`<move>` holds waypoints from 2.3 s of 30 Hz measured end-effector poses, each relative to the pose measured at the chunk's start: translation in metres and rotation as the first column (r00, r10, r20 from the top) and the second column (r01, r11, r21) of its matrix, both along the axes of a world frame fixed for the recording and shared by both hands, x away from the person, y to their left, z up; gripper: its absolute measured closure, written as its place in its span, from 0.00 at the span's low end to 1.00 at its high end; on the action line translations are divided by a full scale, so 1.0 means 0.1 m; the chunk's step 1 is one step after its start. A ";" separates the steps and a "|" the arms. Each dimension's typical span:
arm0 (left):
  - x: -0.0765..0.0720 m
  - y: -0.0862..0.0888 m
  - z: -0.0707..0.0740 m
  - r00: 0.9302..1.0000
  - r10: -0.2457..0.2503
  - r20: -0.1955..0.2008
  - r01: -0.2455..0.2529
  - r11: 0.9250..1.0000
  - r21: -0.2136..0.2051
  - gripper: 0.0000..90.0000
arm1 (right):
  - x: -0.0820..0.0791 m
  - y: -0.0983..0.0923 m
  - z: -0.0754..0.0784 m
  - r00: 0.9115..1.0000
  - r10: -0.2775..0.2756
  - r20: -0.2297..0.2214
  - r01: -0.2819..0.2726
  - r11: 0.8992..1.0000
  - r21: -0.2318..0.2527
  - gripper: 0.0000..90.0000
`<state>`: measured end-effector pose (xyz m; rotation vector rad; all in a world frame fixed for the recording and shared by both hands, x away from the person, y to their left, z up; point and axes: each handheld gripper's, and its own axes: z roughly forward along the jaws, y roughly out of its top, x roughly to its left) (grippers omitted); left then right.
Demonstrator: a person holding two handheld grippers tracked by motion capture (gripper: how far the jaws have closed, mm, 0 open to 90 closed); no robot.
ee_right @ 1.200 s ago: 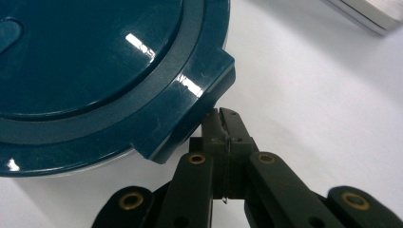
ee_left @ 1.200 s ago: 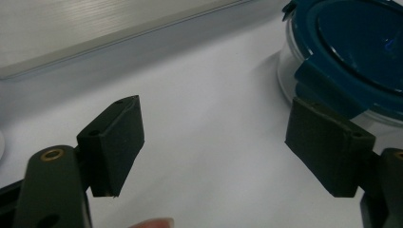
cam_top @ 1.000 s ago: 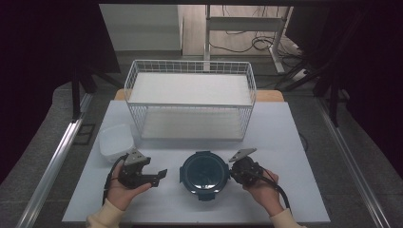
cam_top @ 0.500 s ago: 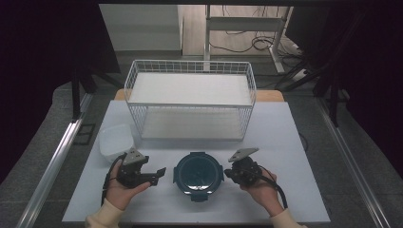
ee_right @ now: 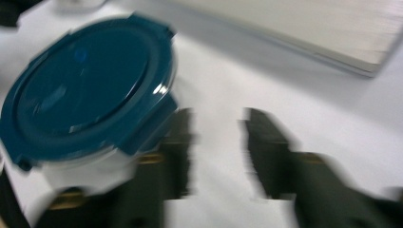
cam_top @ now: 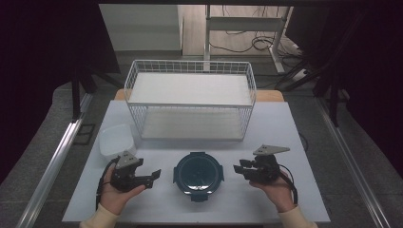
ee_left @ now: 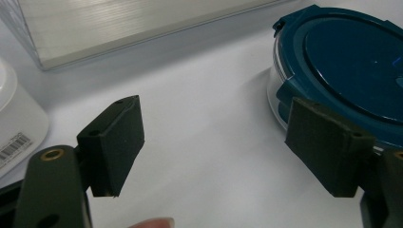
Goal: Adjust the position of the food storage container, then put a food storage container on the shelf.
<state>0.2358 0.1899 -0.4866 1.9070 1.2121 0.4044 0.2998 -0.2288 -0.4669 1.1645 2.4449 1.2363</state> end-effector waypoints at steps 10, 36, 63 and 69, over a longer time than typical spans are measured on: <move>-0.09 -0.01 0.07 1.000 -0.009 0.008 0.009 1.000 -0.029 0.21 | -0.23 -0.02 0.01 0.997 -0.073 -0.020 0.074 0.995 0.072 0.27; -0.08 -0.02 0.14 1.000 0.031 -0.004 -0.031 0.997 -0.070 0.23 | -0.23 0.02 0.03 0.999 -0.029 -0.031 0.030 0.999 0.042 0.22; 0.23 -0.39 0.27 0.981 -0.069 -0.184 0.018 0.964 -0.267 0.17 | 0.00 0.45 0.12 0.988 0.011 -0.154 0.010 0.990 0.139 0.14; 0.27 -0.42 0.03 0.962 -0.103 -0.254 0.026 0.957 -0.291 0.16 | 0.01 0.54 -0.04 0.980 0.011 -0.198 0.012 0.993 0.115 0.11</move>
